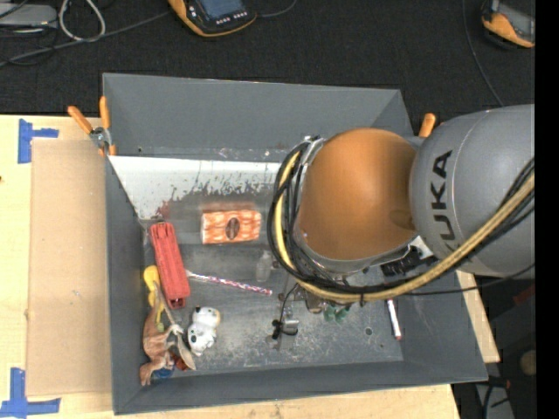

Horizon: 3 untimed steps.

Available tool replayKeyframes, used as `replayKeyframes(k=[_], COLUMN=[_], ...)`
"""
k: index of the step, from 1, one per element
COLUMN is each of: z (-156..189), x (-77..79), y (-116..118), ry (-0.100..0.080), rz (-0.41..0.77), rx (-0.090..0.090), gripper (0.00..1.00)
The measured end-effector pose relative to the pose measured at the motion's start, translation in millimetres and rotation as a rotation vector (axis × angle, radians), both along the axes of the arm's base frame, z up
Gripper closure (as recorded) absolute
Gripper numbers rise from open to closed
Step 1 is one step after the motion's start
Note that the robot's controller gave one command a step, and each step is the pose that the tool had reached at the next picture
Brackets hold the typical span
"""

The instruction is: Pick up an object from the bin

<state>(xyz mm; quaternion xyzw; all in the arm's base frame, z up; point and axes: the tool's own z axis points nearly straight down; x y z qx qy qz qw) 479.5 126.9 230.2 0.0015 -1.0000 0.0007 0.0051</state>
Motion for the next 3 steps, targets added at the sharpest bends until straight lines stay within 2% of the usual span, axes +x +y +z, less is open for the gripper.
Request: replayKeyframes(k=[1,2,3], z=[4.0,-129.3,-74.2], x=[1.9,6.0,23.9], y=[-1.1,54.7,77.7], ry=[-0.008,-0.008,-0.018], rz=[-0.006,0.273,0.66], rx=[0.001,0.003,0.005], gripper=[0.0,0.0,0.0])
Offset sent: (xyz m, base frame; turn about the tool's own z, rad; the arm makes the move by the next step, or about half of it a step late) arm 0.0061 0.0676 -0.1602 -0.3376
